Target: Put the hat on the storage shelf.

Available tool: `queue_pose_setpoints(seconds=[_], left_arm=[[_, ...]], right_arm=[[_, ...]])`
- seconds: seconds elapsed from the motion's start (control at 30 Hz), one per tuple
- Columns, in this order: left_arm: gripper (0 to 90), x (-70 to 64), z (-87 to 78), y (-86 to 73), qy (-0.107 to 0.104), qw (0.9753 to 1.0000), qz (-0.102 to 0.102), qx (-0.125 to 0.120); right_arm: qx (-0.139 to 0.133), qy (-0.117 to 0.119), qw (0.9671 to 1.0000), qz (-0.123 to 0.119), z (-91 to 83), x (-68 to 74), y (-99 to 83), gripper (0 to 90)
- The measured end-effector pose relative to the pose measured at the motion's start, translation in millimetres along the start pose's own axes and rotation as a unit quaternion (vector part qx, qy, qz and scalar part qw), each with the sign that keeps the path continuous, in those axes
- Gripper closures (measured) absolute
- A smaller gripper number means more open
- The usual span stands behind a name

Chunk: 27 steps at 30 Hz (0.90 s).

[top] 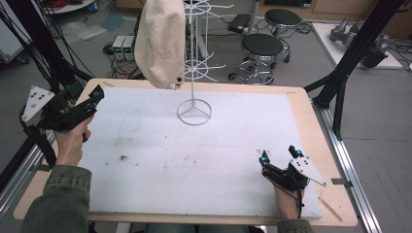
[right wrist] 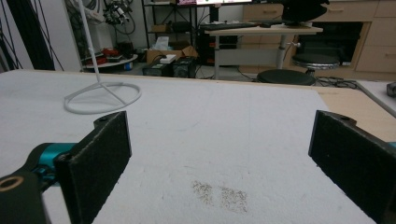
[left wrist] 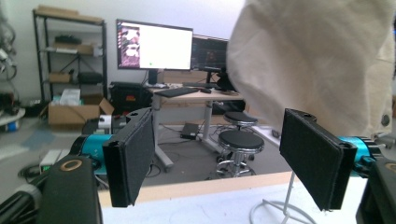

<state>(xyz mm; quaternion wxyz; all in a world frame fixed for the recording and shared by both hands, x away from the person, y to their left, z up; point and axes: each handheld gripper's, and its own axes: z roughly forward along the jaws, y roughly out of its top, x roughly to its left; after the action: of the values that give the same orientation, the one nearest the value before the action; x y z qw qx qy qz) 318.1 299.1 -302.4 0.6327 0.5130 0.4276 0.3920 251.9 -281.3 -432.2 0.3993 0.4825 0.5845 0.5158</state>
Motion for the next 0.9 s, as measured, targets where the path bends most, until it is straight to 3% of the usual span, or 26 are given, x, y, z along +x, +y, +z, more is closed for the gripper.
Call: queue_pose_setpoints(seconds=[0.27, 0.4, 0.63, 0.8, 0.9], left_arm=[[26.8, 12.2, -21.3, -36.2, 0.033, 0.9991, -0.022, 0.013], [26.8, 14.9, -32.5, -47.2, 0.025, 0.9988, -0.038, 0.018], [26.8, 10.2, -52.1, -58.3, 0.035, 0.9990, -0.016, 0.025], [26.6, 9.8, -63.5, -67.4, 0.059, 0.9981, 0.000, 0.017], [26.4, 9.1, -68.6, -73.3, 0.091, 0.9957, 0.020, 0.006]], right_arm=[[0.001, 0.000, 1.0000, 0.003, -0.3, 1.2, 0.0, 4.9], [0.000, -0.003, 1.0000, -0.001, -0.2, 0.2, -0.1, 4.8], [0.000, -0.001, 1.0000, 0.001, -0.3, 0.9, 0.0, 4.8], [-0.001, -0.002, 1.0000, 0.001, -0.7, 1.2, 0.1, 4.8], [-0.001, -0.003, 1.0000, -0.001, -0.8, 0.8, 0.1, 4.9]])
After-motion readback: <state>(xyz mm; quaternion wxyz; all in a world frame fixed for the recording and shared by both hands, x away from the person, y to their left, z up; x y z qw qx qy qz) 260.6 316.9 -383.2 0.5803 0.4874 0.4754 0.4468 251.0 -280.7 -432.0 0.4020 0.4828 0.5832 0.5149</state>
